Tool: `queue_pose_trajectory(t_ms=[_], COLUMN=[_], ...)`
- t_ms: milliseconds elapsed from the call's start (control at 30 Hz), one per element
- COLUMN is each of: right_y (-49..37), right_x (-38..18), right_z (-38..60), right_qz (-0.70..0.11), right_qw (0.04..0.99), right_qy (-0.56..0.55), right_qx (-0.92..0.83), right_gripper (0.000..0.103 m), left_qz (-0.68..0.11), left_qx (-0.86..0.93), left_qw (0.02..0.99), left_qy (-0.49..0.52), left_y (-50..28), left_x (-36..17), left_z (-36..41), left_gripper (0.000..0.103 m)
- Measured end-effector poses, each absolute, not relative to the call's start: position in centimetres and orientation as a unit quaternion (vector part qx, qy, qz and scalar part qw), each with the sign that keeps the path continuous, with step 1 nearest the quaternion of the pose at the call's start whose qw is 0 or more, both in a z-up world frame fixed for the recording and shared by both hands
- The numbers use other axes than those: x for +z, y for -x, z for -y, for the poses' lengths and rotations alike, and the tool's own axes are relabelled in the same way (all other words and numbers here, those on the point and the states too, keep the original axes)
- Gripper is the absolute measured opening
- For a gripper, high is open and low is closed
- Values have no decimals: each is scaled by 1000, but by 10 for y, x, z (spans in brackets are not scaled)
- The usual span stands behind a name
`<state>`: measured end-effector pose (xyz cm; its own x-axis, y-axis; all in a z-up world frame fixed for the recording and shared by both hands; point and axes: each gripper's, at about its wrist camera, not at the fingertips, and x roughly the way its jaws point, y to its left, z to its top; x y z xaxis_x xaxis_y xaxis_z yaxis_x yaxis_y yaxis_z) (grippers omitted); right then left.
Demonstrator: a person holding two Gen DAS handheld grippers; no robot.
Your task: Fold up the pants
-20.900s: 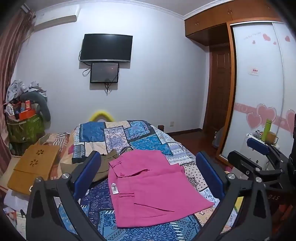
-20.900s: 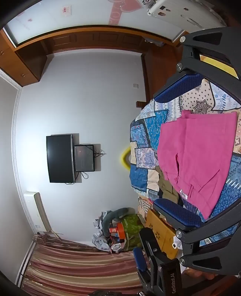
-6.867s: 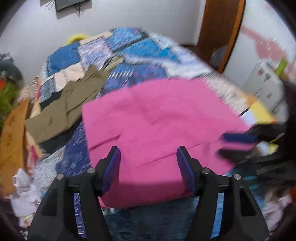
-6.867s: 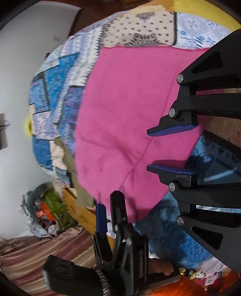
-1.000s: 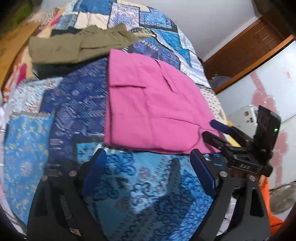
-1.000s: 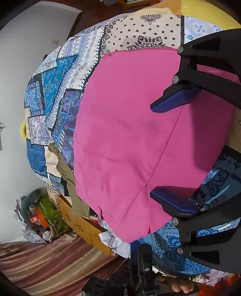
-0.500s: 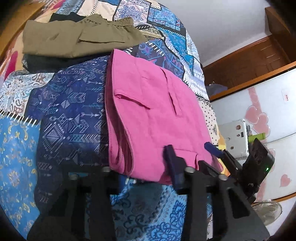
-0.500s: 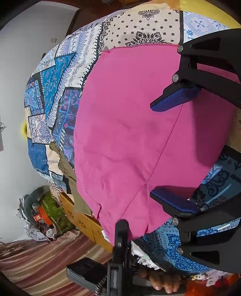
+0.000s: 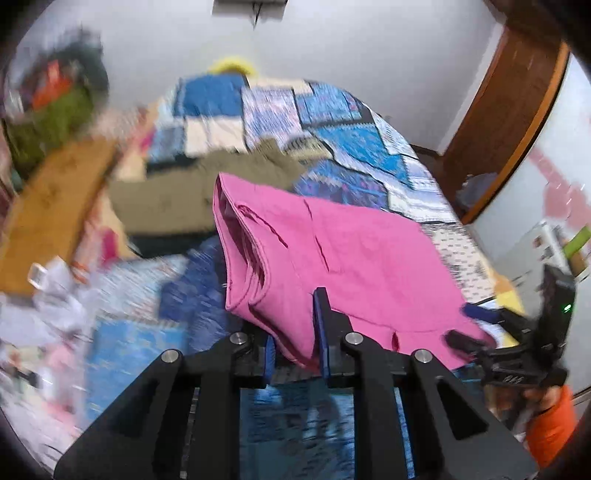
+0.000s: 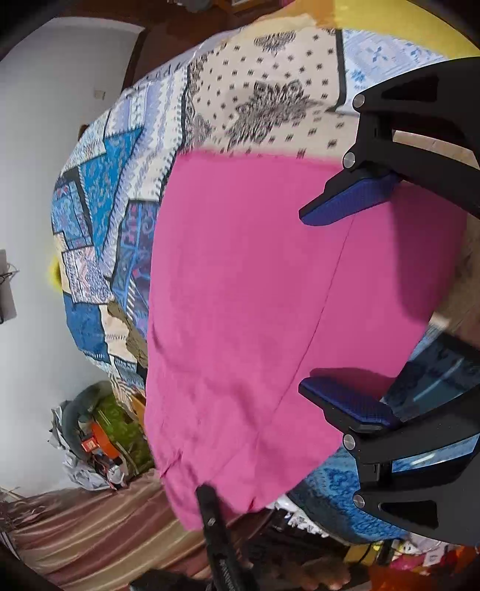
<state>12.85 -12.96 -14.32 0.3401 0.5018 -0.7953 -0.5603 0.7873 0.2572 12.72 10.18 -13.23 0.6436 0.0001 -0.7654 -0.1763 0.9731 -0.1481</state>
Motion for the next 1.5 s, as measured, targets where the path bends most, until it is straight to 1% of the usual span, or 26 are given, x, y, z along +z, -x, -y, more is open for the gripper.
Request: queue_pose_trajectory(t_ms=[100, 167, 367, 500, 633, 833, 1033, 1100, 1133, 1167, 1233, 1333, 1400, 1467, 1500], right_y=[-125, -123, -122, -122, -121, -121, -122, -122, -122, -122, -123, -123, -122, -121, -121], right_x=[-145, -147, -148, -149, -149, -149, -149, -149, -149, -148, -147, -144, -142, -140, -139], right_z=[139, 146, 148, 149, 150, 151, 151, 151, 151, 152, 154, 157, 159, 162, 163], right_qz=[-477, -478, -474, -473, -472, -472, -473, -473, -473, -473, -475, -474, -470, -467, -465], right_qw=[819, 820, 821, 821, 821, 820, 821, 821, 821, 821, 820, 821, 824, 827, 828], right_qy=[31, 29, 28, 26, 23, 19, 18, 16, 15, 12, 4, -7, -6, -6, -7], right_qx=[318, 315, 317, 319, 321, 322, 321, 320, 319, 319, 320, 318, 317, 314, 312], right_gripper=[81, 81, 83, 84, 84, 84, 84, 84, 84, 84, 83, 83, 83, 83, 83], left_qz=[-399, -391, -369, -373, -399, -436, -463, -471, -474, -475, -466, -459, -457, -450, -447], left_qx=[73, 70, 31, -24, -84, -136, -158, -157, -160, -160, -151, -131, -110, -86, -75], left_qw=[913, 918, 929, 928, 913, 887, 869, 866, 864, 863, 870, 877, 880, 887, 890], left_qy=[43, 19, -19, -1, 38, 74, 69, 67, 65, 62, 59, 60, 65, 62, 55], left_y=[-117, -115, -127, -143, -168, -193, -199, -199, -199, -199, -199, -204, -212, -222, -228], left_x=[-119, -113, -99, -89, -89, -104, -123, -125, -126, -125, -122, -116, -113, -109, -108], left_z=[-94, -86, -50, -30, -16, 1, 20, 24, 26, 26, 22, 8, -4, -17, -23], left_gripper=[18, 18, 18, 16, 16, 16, 16, 23, 34, 49, 62, 64, 68, 76, 78])
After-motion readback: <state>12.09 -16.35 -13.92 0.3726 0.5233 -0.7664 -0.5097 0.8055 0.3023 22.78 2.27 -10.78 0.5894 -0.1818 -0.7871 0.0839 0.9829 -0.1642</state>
